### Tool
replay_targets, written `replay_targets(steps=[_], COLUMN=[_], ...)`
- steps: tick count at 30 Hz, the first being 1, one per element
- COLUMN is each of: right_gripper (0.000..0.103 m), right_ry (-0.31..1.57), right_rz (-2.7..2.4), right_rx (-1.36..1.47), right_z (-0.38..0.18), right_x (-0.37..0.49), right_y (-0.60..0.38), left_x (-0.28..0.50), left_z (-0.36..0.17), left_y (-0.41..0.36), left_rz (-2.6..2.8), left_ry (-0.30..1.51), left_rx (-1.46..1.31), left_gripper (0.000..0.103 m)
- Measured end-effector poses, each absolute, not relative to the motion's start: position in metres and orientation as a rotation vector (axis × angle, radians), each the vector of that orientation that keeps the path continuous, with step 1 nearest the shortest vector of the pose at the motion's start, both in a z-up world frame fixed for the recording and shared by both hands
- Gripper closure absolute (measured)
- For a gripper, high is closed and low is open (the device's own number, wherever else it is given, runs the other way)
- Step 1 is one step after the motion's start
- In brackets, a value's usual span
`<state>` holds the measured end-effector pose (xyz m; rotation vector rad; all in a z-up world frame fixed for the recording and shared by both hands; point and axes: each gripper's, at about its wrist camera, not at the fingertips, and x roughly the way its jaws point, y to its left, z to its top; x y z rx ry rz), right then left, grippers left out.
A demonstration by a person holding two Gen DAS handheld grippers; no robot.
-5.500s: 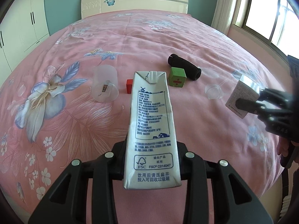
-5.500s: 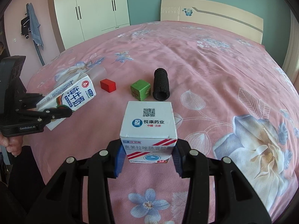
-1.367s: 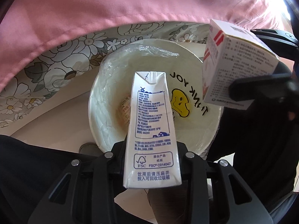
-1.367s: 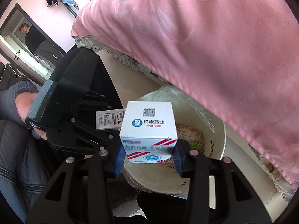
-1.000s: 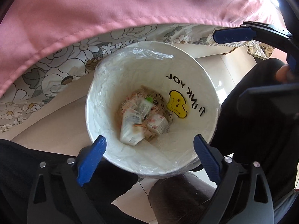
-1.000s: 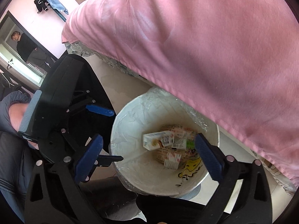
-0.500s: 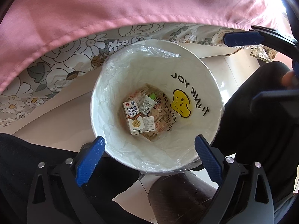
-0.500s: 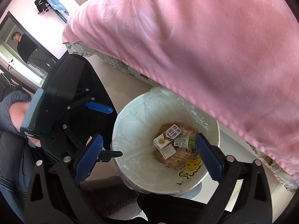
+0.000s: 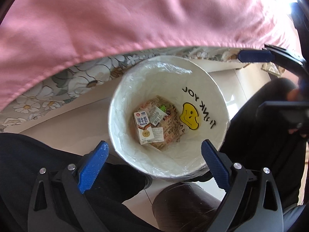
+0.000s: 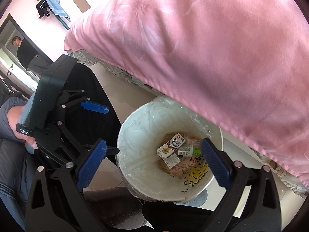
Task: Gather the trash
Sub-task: 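Move both open tools back over the bed toward the remaining items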
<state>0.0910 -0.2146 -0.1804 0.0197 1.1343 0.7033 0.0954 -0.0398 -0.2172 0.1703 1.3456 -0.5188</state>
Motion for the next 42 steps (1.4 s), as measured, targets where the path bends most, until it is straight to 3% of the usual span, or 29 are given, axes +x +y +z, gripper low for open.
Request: replay_targets(steps=[23,42], right_gripper=[0.007,0.007], right_ry=[0.841,0.765], right_rz=[0.577,0.423], right_rx=[0.024,-0.023], right_z=[-0.047,-0.029], right_x=[0.1,0.15], right_y=[-0.251,-0.281], left_x=[0.127,0.184], left_z=[-0.103,-0.039], left_y=[-0.005,0.005], left_rz=[-0.404,-0.284], left_ry=[1.124,0.993], left_rx=[0.046,-0.014], left_gripper=[0.005,0.005])
